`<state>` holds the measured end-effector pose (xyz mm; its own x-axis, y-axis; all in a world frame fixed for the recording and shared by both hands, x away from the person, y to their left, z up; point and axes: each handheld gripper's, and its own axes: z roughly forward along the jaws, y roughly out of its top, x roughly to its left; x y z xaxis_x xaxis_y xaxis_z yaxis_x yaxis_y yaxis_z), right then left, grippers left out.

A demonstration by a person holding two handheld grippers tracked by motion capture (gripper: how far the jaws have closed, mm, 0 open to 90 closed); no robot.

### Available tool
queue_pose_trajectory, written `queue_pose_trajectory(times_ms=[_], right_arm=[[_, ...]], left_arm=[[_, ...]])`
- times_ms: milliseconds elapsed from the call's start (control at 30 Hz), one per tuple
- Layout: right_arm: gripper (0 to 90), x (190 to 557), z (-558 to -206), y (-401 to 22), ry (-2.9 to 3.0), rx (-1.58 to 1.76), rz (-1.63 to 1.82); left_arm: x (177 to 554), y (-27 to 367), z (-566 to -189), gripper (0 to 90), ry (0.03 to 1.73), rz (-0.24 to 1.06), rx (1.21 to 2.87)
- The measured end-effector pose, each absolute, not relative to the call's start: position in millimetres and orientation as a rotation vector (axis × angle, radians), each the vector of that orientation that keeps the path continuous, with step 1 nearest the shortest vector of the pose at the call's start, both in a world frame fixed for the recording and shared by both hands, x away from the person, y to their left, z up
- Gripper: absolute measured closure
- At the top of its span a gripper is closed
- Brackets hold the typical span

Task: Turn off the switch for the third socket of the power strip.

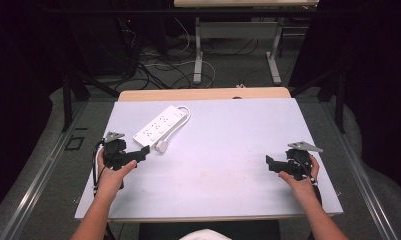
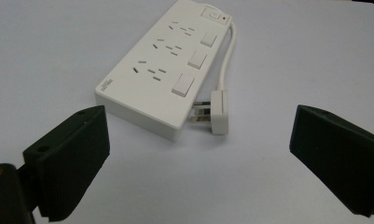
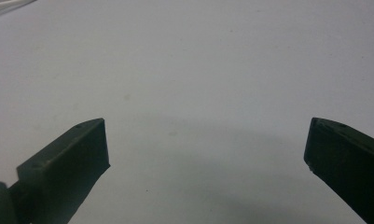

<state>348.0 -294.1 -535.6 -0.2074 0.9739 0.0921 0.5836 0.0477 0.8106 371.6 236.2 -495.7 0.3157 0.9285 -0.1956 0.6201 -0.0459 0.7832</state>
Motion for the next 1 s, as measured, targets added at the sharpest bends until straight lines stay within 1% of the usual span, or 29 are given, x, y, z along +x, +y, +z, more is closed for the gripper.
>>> queue_pose_trajectory(times_ms=[233,400,533,900,1000], right_arm=[[0.0,350,-538,-293,1.85,1.561,1.029],[0.0,349,-538,-293,1.854,1.556,1.03],[0.0,349,-538,-293,1.855,1.557,1.03],[0.0,349,-539,-292,1.862,1.563,1.033],[0.0,349,-539,-293,1.867,1.562,1.029]], left_arm=[[380,235,-486,10.2,1.407,0.481,1.763],[389,230,-478,15.7,1.42,0.5,1.75],[393,226,-472,16.6,1.41,0.508,1.766],[405,219,-458,28.6,1.421,0.525,1.776],[409,217,-457,30.6,1.425,0.525,1.77]])
